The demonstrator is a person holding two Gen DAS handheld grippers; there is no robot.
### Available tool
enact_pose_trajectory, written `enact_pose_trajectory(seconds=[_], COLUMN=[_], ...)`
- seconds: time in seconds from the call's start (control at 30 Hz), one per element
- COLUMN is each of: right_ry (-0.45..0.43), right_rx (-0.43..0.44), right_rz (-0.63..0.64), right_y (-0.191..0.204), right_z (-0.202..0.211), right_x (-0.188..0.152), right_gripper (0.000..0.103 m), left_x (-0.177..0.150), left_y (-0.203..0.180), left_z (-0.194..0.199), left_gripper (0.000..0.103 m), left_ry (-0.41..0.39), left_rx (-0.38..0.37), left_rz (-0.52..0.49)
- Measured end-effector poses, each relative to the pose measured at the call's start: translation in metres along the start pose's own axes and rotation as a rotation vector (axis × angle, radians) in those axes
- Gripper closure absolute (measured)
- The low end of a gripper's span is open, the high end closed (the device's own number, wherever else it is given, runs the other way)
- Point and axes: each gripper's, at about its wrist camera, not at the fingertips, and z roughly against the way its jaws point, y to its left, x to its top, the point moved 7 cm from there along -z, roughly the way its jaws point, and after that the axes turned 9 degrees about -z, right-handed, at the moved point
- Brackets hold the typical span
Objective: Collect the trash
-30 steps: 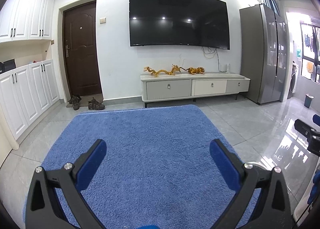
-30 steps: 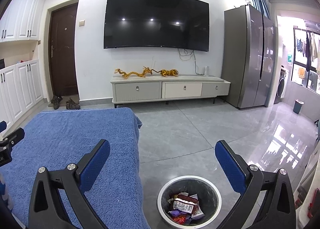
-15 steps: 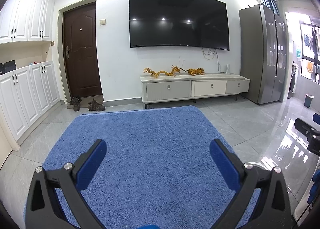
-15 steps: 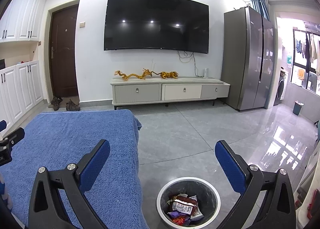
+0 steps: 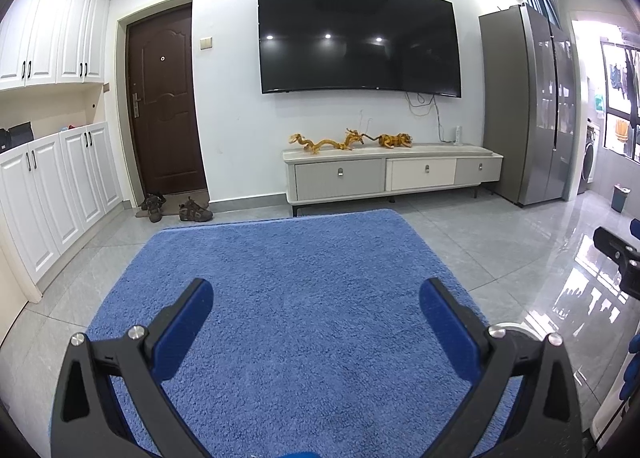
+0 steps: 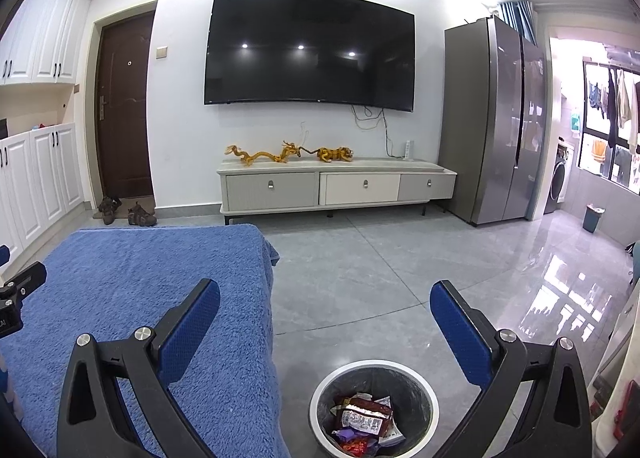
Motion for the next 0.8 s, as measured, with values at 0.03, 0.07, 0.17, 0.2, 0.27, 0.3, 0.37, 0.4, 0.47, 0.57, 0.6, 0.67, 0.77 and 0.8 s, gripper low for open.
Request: enact_pose_trajectory(seconds=[0.03, 0.07, 0.17, 0.2, 0.27, 0.3, 0.37, 0.4, 0.47, 0.57, 0.6, 0.67, 0.77, 0.8], right_ry=[0.000, 0.000, 0.004, 0.006, 0.009, 0.010, 0.015, 0.017, 0.021, 0.026, 0.026, 0.025, 0.026, 0.026], right_rx=[0.001, 0.004, 0.008, 0.010, 0.010, 0.010, 0.011, 0.010, 0.011, 0.012, 0.012, 0.012, 0.011, 0.011], right_rz=[0.001, 0.001, 0.004, 0.005, 0.006, 0.006, 0.007, 0.009, 0.009, 0.008, 0.008, 0.006, 0.000, -0.001], right_y=[0.001, 0.002, 0.004, 0.004, 0.004, 0.004, 0.004, 0.004, 0.004, 0.003, 0.003, 0.003, 0.001, 0.001], right_z=[-0.001, -0.001, -0.004, -0.004, -0.005, -0.006, -0.007, -0.008, -0.009, -0.011, -0.011, -0.013, -0.014, -0.014], right_x=[0.000, -0.001, -0.002, -0.004, -0.004, -0.005, -0.005, -0.005, -0.006, -0.007, -0.006, -0.004, -0.004, -0.004], right_gripper=[0.000, 0.000, 0.000, 0.000, 0.000, 0.000, 0.000, 0.000, 0.000, 0.000, 0.000, 0.000, 0.000, 0.000], left_x=[0.000, 0.000, -0.002, -0.003, -0.004, -0.004, -0.003, -0.004, -0.005, -0.006, -0.006, -0.005, -0.005, -0.005], left_y=[0.001, 0.000, 0.000, 0.000, 0.001, 0.001, 0.001, 0.002, 0.002, 0.002, 0.002, 0.002, 0.001, 0.001], left_z=[-0.001, -0.002, -0.005, -0.006, -0.007, -0.008, -0.008, -0.008, -0.007, -0.008, -0.007, -0.009, -0.007, -0.007], left_gripper=[0.000, 0.000, 0.000, 0.000, 0.000, 0.000, 0.000, 0.000, 0.000, 0.000, 0.000, 0.000, 0.000, 0.000], left_ry=[0.000, 0.002, 0.007, 0.009, 0.010, 0.010, 0.005, 0.003, 0.002, 0.004, 0.003, 0.004, 0.005, 0.004], left_rx=[0.001, 0.002, 0.002, 0.004, 0.004, 0.004, 0.005, 0.005, 0.010, 0.010, 0.010, 0.009, 0.007, 0.011], left_rz=[-0.002, -0.002, -0.003, -0.005, -0.006, -0.006, -0.004, -0.005, -0.007, -0.006, -0.007, -0.008, -0.012, -0.014])
